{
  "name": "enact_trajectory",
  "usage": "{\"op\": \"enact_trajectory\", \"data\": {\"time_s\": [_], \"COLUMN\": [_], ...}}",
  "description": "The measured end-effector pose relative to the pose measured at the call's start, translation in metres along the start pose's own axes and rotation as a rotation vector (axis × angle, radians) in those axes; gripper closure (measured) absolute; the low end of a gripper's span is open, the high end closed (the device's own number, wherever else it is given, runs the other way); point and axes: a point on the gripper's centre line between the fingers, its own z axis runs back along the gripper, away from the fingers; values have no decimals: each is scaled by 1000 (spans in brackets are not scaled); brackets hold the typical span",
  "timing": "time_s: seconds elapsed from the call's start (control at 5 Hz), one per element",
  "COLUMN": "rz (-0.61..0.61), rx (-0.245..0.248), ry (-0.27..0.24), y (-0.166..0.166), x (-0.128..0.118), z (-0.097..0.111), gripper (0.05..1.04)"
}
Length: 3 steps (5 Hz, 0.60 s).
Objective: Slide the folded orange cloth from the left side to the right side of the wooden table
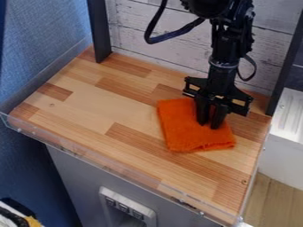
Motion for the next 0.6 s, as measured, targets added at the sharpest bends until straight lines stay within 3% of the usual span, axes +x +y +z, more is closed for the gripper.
{"op": "enact_trajectory", "data": {"time_s": [0.2, 0.4, 0.6], "rz": [4, 11, 10], "rx": [-2, -6, -16], "ry": [-6, -42, -67], "y": [23, 50, 69], "x": [1, 3, -3], "z": [12, 26, 37], "gripper": [309, 90, 83]}}
